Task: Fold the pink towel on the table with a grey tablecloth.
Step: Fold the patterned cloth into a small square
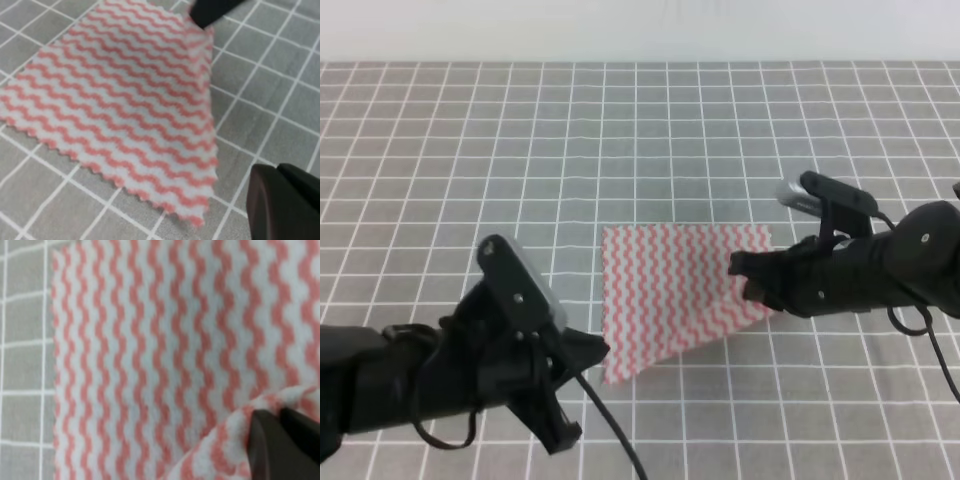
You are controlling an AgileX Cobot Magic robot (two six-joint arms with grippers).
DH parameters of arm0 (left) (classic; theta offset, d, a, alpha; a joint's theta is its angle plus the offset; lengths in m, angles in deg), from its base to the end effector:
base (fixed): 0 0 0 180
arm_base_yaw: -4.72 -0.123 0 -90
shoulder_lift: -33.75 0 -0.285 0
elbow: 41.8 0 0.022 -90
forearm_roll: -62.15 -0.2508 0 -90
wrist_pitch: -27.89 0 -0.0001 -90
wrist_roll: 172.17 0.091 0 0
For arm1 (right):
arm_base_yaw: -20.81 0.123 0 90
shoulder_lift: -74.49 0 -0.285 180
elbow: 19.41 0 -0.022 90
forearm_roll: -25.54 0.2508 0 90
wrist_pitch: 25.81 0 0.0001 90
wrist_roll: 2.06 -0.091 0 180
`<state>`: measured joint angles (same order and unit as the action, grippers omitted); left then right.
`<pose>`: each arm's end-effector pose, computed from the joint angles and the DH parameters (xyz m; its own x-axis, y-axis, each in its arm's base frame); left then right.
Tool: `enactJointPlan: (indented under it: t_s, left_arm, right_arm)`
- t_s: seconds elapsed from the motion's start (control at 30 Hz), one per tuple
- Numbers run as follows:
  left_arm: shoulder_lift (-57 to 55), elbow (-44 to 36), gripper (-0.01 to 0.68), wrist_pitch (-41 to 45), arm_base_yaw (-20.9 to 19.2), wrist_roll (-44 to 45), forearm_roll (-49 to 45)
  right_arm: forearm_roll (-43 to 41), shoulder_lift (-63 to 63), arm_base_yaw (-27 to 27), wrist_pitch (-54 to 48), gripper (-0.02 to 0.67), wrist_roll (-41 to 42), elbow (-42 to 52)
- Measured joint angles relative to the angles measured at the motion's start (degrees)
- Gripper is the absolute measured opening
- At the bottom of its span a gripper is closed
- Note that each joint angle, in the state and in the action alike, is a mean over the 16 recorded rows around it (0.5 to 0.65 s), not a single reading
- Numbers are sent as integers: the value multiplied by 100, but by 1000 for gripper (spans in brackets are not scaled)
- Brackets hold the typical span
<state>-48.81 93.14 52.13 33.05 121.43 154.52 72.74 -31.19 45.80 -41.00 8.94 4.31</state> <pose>0.1951 -0.1477 0.2205 -0.2304 0.4955 -0.8375 0.8627 0.5022 0.0598 0.3028 0.1605 0.1869 -0.8699 0.2184 -0.4423 -0.0315 0.8702 0.4916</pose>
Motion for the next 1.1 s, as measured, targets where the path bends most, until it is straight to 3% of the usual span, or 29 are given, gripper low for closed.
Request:
enactJointPlan:
  t_s: [0.47, 1.1]
  left_arm:
    - [-403, 57, 12, -969, 672, 1365, 851]
    - [-1820, 670, 40, -1459, 710, 2057, 944]
  right_arm:
    - [-1, -61, 0, 183, -1, 133, -212]
    - [-1, -55, 0, 159, -1, 243, -212]
